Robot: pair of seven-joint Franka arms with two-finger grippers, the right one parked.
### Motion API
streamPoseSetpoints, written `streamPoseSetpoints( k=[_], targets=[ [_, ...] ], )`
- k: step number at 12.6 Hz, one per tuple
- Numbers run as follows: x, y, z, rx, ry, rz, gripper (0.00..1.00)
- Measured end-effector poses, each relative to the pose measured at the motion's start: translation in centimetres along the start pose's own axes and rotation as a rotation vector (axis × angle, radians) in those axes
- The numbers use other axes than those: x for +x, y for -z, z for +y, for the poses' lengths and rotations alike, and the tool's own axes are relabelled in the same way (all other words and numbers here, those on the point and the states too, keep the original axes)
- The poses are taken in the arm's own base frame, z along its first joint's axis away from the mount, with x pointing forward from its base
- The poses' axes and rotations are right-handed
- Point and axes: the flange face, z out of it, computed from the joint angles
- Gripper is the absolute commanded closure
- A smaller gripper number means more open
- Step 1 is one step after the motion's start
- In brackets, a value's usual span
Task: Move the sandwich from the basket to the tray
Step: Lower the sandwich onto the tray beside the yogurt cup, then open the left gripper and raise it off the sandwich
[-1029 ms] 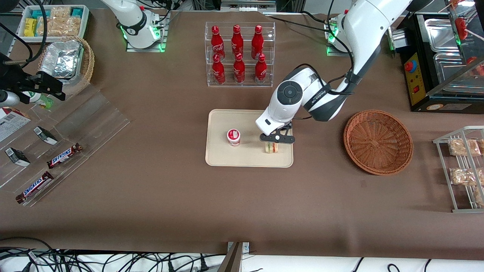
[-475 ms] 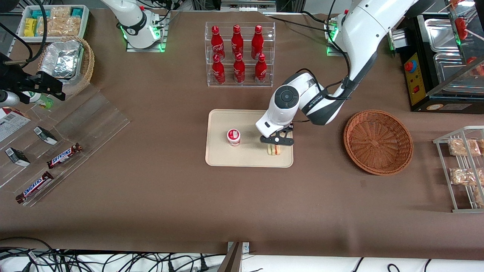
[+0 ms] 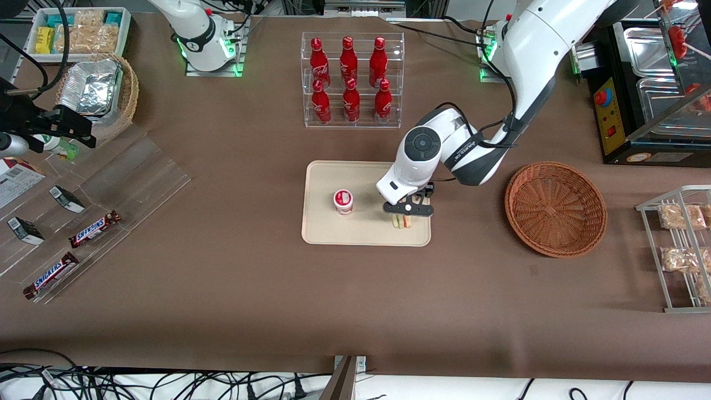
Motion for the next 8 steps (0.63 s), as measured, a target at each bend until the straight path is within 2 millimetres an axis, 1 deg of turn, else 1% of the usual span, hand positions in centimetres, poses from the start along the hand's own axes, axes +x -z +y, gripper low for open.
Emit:
streamPoseSetpoints(
  k=[2, 3, 6, 8],
  targets=[
    [1.5, 2.6, -1.1, -0.009, 0.041, 0.034, 0.0],
    [2.4, 4.4, -2.0, -0.012, 0.069, 0.046, 0.0],
    [4.4, 10.3, -5.3, 0.011, 0.149, 0.06, 0.0],
    [5.2, 12.9, -7.8, 0.039, 0.191, 0.063, 0.0]
  ],
)
